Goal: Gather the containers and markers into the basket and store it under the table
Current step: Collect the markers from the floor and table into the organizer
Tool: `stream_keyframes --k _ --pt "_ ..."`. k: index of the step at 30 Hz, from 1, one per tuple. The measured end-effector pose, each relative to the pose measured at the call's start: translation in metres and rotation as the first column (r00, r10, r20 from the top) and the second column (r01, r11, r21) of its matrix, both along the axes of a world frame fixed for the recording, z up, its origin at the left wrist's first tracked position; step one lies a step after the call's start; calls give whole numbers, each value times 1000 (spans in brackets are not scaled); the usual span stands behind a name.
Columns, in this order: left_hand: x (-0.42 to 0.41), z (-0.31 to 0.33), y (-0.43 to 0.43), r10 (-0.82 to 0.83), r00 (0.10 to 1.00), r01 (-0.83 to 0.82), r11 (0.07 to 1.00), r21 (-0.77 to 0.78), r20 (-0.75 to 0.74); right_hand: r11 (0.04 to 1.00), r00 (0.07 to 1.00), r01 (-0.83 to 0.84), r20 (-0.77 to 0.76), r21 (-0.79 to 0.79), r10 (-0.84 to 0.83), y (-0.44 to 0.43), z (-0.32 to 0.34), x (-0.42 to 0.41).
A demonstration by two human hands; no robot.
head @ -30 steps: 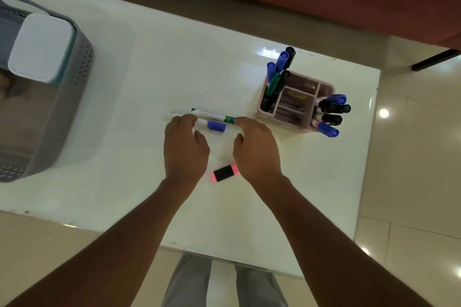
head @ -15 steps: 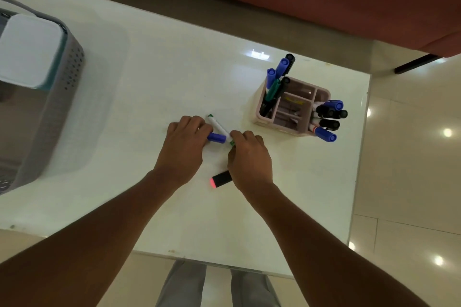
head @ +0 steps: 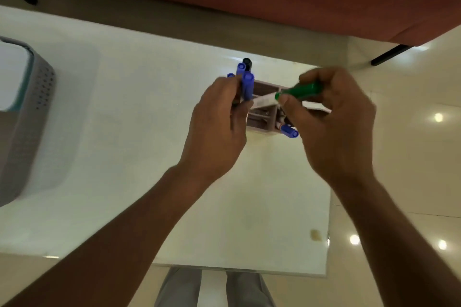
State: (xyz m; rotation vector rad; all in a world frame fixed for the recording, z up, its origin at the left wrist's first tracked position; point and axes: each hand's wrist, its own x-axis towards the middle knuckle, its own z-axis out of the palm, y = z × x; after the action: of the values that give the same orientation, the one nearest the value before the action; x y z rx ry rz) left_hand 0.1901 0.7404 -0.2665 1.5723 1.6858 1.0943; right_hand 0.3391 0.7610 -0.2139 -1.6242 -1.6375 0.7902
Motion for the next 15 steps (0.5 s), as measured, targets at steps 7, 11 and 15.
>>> stream_keyframes --k 7,11,15 --pt "5 3 33 53 992 -59 997 -47 -112 997 996 -69 47 -41 71 42 -10 -6" --pt "-3 -14 20 140 976 -150 988 -48 -166 975 967 -179 159 -133 199 44 -40 -24" --pt "-9 -22 14 171 971 -180 983 -42 -165 936 911 -260 261 -236 319 38 -64 -35"
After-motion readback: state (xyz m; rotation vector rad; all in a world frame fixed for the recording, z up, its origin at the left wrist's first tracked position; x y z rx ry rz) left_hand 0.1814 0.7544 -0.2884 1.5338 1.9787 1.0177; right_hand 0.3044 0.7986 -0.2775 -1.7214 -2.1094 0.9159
